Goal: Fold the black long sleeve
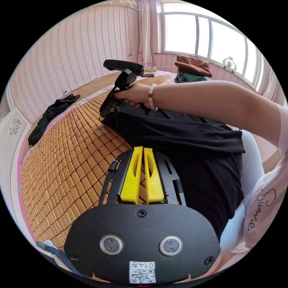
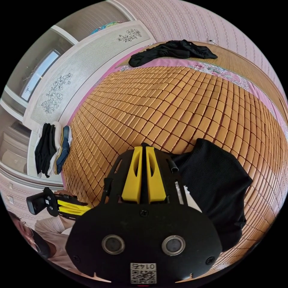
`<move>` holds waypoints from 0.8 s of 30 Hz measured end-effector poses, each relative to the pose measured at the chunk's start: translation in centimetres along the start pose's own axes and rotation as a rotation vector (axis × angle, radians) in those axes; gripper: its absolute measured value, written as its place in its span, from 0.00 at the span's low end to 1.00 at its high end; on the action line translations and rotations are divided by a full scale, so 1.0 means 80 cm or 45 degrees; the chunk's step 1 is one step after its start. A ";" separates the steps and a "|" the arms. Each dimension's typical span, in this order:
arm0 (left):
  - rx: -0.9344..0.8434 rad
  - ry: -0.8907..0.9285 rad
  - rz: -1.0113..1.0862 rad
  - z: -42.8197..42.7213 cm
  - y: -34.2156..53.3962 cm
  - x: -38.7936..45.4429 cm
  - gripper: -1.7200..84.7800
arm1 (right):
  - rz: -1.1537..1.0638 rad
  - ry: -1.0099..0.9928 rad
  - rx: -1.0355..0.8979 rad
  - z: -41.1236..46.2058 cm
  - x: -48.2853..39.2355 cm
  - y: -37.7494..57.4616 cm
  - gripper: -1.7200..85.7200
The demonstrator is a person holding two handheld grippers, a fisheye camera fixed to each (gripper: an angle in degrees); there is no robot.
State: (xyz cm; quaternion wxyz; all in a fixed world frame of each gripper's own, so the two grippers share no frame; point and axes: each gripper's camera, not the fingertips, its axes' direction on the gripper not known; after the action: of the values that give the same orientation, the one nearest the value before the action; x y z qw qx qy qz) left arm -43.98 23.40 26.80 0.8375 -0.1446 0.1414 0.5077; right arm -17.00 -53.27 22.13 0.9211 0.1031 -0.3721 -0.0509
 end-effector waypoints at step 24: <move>-0.179 -0.166 -0.134 0.020 0.029 -0.040 0.04 | 0.031 0.053 0.091 -0.035 0.011 0.047 0.12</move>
State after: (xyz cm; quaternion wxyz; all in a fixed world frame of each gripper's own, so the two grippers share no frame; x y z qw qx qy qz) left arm -47.29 22.46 29.29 0.8582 -0.1768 0.0429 0.4801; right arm -14.35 -49.30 21.64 0.9249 0.1326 -0.3556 -0.0242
